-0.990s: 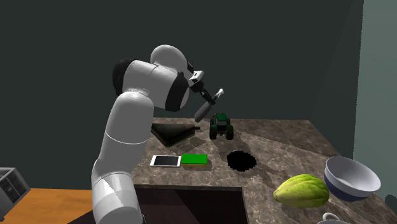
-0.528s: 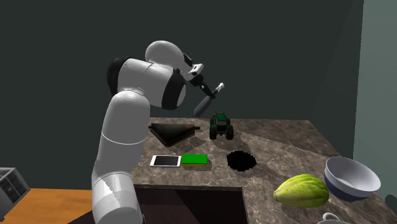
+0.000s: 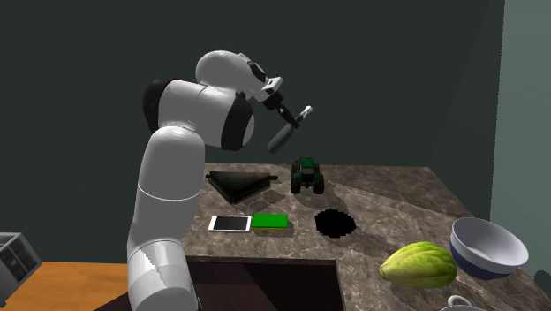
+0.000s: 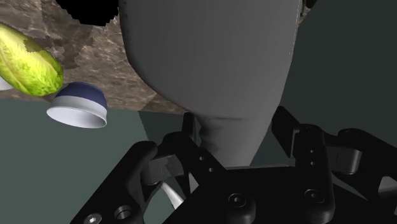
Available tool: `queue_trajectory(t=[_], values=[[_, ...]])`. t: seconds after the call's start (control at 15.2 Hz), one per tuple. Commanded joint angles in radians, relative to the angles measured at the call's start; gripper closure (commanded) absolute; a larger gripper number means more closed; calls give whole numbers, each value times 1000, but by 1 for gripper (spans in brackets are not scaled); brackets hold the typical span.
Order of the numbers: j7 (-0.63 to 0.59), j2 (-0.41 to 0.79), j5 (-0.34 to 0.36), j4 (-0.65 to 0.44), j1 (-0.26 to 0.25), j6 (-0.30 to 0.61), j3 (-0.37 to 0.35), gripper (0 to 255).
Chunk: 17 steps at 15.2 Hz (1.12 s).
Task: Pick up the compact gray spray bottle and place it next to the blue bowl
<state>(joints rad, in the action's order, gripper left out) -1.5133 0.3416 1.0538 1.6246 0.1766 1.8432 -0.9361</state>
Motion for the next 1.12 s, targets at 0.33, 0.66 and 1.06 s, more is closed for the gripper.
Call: queue_trajectory(t=[0.33, 0.66, 1.06], values=[[61, -11, -25, -75, -8, -55, -10, 255], [103, -11, -35, -137, -22, -100, -14, 255], [168, -51, -67, -67, 107, 25, 3, 255]])
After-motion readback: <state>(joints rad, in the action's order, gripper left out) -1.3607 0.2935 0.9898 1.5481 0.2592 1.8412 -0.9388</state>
